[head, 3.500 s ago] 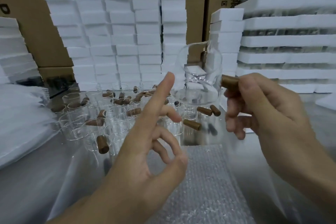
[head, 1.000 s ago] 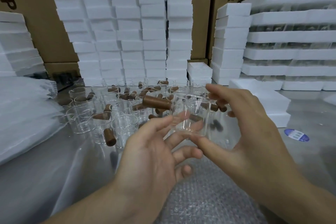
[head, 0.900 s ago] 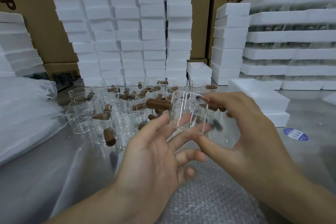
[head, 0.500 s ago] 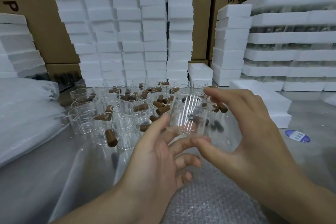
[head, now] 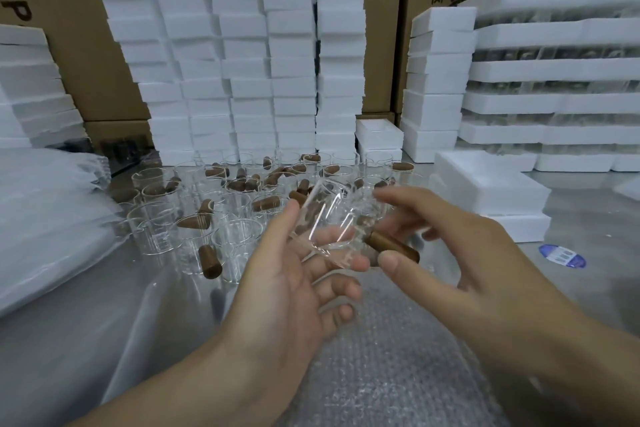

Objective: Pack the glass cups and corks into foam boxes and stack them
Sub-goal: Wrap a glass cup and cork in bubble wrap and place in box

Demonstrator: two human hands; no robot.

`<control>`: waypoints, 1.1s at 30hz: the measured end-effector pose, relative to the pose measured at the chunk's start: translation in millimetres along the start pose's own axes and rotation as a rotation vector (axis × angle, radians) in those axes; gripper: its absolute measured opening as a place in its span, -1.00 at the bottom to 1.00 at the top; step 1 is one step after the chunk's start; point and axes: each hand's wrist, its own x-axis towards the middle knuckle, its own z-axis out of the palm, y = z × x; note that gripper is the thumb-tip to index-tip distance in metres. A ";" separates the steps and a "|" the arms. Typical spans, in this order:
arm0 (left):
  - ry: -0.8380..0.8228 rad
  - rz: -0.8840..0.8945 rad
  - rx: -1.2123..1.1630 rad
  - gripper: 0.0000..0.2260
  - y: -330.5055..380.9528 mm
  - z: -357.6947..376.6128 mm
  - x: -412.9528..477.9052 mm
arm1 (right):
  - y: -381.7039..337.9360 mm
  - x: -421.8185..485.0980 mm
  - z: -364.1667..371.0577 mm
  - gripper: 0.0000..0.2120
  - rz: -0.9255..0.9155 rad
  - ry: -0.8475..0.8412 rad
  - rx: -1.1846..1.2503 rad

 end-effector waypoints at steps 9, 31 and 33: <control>-0.050 0.213 0.289 -0.27 3.1 -5.7 6.9 | 13.3 7.5 1.0 -0.83 0.013 -0.014 0.086; -0.158 0.432 1.852 -0.72 -34.1 37.8 20.9 | 46.0 22.3 -24.4 -0.77 0.586 0.559 0.581; -0.137 0.440 1.749 -0.77 -32.0 33.9 21.4 | 43.5 23.0 -24.3 -0.77 0.574 0.545 0.588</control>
